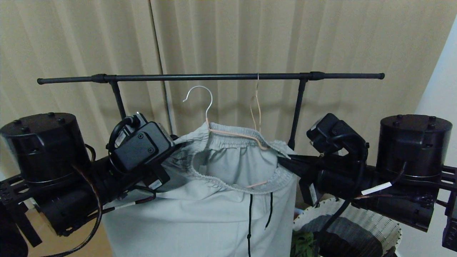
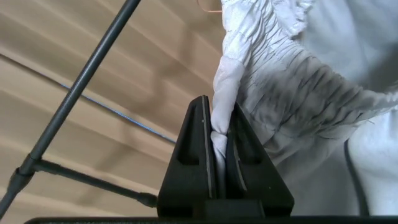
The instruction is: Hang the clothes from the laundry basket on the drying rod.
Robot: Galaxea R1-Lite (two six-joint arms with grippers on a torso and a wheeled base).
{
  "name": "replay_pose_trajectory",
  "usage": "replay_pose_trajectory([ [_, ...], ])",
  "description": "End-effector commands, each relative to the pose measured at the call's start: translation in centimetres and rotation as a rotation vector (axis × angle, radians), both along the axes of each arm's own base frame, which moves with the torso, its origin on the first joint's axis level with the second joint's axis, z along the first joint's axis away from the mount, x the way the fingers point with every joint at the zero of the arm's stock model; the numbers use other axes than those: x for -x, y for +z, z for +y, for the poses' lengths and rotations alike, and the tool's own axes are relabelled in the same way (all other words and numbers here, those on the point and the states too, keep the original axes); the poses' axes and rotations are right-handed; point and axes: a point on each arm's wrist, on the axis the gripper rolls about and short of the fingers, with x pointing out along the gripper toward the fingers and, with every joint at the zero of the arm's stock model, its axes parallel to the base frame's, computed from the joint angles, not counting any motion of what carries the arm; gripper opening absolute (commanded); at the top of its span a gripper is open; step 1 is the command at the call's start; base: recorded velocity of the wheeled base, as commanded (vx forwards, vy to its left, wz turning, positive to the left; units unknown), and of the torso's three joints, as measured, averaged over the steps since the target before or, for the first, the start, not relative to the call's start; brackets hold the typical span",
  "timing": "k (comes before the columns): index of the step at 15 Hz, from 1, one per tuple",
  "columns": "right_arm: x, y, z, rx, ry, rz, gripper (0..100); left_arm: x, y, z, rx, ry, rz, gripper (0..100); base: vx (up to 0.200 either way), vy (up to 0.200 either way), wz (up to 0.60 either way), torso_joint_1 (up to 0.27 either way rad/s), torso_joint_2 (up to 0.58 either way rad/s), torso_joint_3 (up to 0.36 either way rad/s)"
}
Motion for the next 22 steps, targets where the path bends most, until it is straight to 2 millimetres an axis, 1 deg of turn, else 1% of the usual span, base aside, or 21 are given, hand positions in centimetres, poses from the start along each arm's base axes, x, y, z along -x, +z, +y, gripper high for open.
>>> replay_pose_trajectory([
  [1,0.1,-0.2,0.1,0.010,0.009,0.005,0,-0.1,0.1,-0.1,0.003,-0.004,-0.003,0,0.000,0.000,0.00,0.000,0.00,0.000],
  [2,0.2,-0.4,0.0,0.014,0.008,0.007,100,-0.1,0.2,-0.1,0.006,-0.006,-0.007,0,0.000,0.000,0.00,0.000,0.00,0.000],
  [4,0.3,-0.5,-0.2,0.038,0.010,-0.004,100,-0.1,0.4,-0.2,0.015,-0.008,-0.029,0,0.000,0.000,0.00,0.000,0.00,0.000],
  [6,-0.1,0.0,-1.4,0.107,-0.001,-0.096,100,-0.3,0.2,-0.6,0.026,-0.022,-0.053,0,0.000,0.000,0.00,0.000,0.00,0.000],
  [8,-0.3,0.7,-1.4,0.133,0.015,-0.176,100,-0.2,0.0,-1.2,0.028,-0.046,-0.054,0,0.000,0.000,0.00,0.000,0.00,0.000],
  [10,-0.6,0.9,-1.2,0.153,0.026,-0.230,100,0.1,-0.1,-1.7,0.030,-0.100,-0.051,0,0.000,0.000,0.00,0.000,0.00,0.000],
  [13,-0.9,1.2,-1.0,0.152,0.029,-0.256,100,0.2,-0.1,-1.8,0.033,-0.169,-0.053,0,0.000,0.000,0.00,0.000,0.00,0.000],
  [14,-1.6,1.5,-0.6,0.151,0.024,-0.271,100,0.2,-0.2,-1.9,0.032,-0.200,-0.048,0,0.000,0.000,0.00,0.000,0.00,0.000],
  [15,-1.8,1.6,-0.6,0.152,0.022,-0.277,100,0.3,-0.2,-1.9,0.033,-0.207,-0.048,0,0.000,0.000,0.00,0.000,0.00,0.000],
  [16,-2.5,1.8,-0.6,0.170,0.013,-0.294,100,0.3,-0.3,-1.9,0.032,-0.218,-0.045,0,0.000,0.000,0.00,0.000,0.00,0.000],
  [17,-3.2,1.3,-0.5,0.189,0.006,-0.286,100,0.4,-0.3,-2.0,0.033,-0.226,-0.045,0,0.000,0.000,0.00,0.000,0.00,0.000],
  [18,-3.5,1.2,-0.3,0.184,0.006,-0.294,100,0.4,-0.3,-2.1,0.033,-0.232,-0.045,0,0.000,0.000,0.00,0.000,0.00,0.000],
  [22,-5.1,-0.2,0.7,0.180,0.003,-0.305,100,1.1,-0.1,-2.7,0.039,-0.267,-0.050,0,0.000,0.000,0.00,0.000,0.00,0.000],
])
